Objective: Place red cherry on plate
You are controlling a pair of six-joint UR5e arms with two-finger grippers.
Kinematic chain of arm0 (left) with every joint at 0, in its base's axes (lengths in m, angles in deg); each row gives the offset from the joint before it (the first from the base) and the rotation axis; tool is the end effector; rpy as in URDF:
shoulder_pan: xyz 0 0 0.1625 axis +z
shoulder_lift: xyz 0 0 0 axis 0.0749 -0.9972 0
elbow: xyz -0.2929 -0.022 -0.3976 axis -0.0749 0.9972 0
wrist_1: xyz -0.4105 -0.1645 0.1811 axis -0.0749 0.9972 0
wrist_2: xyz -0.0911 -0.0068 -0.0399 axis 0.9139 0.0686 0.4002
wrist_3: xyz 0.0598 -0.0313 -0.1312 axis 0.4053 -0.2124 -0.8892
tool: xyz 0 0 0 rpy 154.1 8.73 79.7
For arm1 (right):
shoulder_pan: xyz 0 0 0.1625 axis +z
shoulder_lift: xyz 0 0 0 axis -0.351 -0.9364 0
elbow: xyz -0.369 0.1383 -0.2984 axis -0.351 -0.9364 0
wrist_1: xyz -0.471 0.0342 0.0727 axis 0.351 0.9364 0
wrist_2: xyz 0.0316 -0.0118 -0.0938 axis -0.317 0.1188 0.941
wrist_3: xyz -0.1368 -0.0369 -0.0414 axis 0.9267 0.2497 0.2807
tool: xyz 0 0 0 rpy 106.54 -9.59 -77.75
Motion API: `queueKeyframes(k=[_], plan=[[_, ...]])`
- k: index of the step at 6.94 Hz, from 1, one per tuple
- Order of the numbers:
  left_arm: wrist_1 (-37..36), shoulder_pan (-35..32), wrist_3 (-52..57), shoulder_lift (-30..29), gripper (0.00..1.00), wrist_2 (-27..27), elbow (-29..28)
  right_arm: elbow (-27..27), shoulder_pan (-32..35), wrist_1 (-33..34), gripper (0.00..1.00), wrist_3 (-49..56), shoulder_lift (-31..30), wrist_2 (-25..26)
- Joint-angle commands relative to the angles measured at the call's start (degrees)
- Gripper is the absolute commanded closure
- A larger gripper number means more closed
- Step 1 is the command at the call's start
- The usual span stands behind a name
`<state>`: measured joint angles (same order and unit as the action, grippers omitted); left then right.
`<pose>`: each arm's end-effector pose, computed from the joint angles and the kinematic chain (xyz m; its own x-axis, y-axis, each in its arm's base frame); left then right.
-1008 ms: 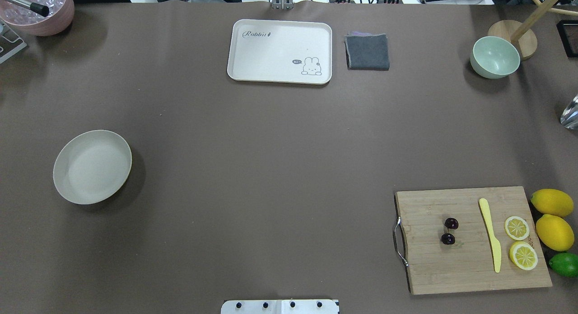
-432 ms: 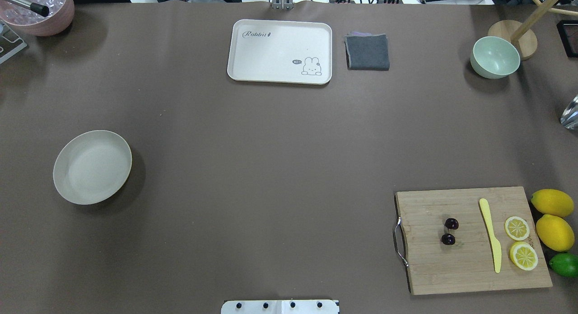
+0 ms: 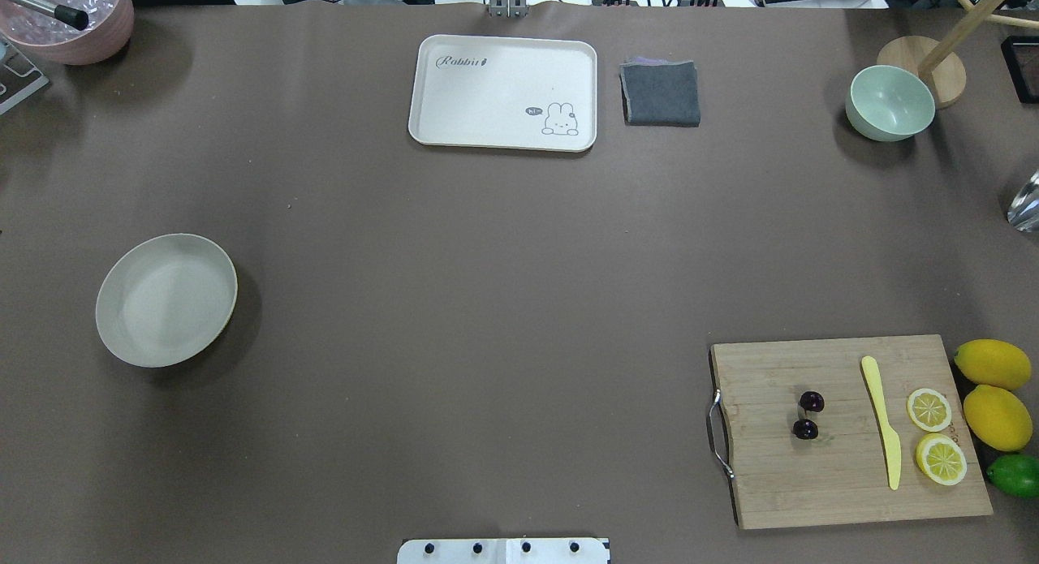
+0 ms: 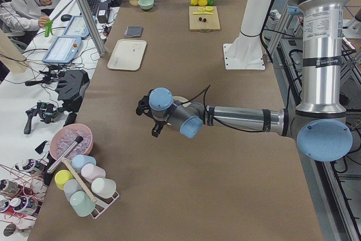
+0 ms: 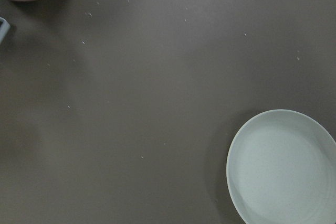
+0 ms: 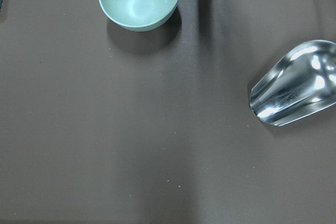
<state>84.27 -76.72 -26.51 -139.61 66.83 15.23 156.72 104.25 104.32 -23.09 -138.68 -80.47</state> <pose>0.1534 -0.5364 0.6857 0.4890 0.3718 -0.7891 -0.1086 0.9235 0.3678 -0.0272 -0.4862 0.6291 0.6437 0.0000 0.7653 -0.1480 0.9811 0.1246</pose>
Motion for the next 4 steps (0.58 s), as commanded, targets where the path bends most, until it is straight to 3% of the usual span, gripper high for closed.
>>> queueKeyframes(k=[1,2,4], plan=[[16.7,9.9,-17.9,-0.5,0.06,-6.3,-6.8,-0.2,-1.8,-2.5,0.0,-2.7,-0.6,0.7],[22.7,13.4,-24.4,-0.9,0.11,-8.2,-8.7,-0.2,-1.8,-2.9,0.0,-2.7,-0.9,0.7],[30.7,18.1,-33.1,-1.8,0.36,-12.5,-12.0,-0.2,-1.7,-3.3,0.0,-2.6,-1.5,0.7]])
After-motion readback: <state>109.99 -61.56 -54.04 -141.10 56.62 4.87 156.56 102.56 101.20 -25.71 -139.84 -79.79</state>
